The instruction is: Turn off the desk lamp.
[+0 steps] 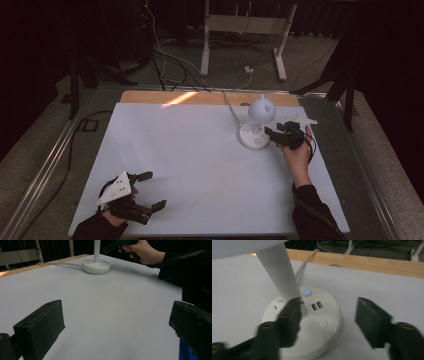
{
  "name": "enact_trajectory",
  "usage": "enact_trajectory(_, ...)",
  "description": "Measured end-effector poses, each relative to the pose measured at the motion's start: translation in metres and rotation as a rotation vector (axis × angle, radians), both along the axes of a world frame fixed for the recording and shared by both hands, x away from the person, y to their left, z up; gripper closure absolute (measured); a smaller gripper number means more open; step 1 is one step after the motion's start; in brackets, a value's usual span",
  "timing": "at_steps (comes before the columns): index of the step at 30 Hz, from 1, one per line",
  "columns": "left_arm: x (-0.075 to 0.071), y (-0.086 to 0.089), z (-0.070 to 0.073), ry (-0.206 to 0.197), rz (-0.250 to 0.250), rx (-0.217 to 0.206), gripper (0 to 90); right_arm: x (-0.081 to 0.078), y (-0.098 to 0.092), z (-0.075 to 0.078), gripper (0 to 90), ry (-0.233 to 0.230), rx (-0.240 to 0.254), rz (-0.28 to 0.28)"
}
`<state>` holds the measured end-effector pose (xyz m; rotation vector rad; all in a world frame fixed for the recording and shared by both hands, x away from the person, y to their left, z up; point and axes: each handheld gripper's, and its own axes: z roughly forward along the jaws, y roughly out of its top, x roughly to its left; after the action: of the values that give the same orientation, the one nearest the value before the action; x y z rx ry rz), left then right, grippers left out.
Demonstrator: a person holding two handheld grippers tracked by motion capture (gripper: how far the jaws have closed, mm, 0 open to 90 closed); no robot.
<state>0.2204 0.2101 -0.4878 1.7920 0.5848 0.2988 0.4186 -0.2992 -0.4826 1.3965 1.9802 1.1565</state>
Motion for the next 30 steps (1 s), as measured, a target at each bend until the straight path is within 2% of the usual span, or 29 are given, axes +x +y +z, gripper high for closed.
enact_trajectory(4, -0.003, 0.001, 0.0, -0.003, 0.004, 0.002, 0.5, -0.004, -0.004, 0.002, 12.3, -0.006, 0.008, -0.012)
enact_trajectory(6, -0.004, 0.002, 0.001, -0.006, 0.005, 0.003, 0.5, -0.006, -0.007, 0.002, 5.4, 0.005, 0.024, 0.022)
enact_trajectory(9, -0.004, 0.003, 0.001, -0.006, 0.01, 0.0, 0.5, -0.009, -0.009, 0.003, 0.0, 0.019, 0.066, 0.071)
enact_trajectory(14, -0.004, 0.003, 0.0, -0.004, 0.011, 0.0, 0.5, -0.018, -0.007, 0.004, 0.0, 0.001, 0.019, 0.089)
enact_trajectory(17, -0.005, 0.004, 0.0, -0.003, 0.013, 0.003, 0.5, -0.023, -0.009, 0.003, 0.0, -0.021, 0.036, 0.107)
enact_trajectory(25, -0.006, 0.004, 0.001, -0.009, 0.005, 0.0, 0.5, -0.041, -0.005, 0.004, 0.0, -0.007, 0.02, 0.146)
enact_trajectory(30, -0.007, 0.004, 0.001, -0.009, 0.007, 0.001, 0.5, -0.053, -0.005, 0.002, 0.0, 0.008, 0.029, 0.166)
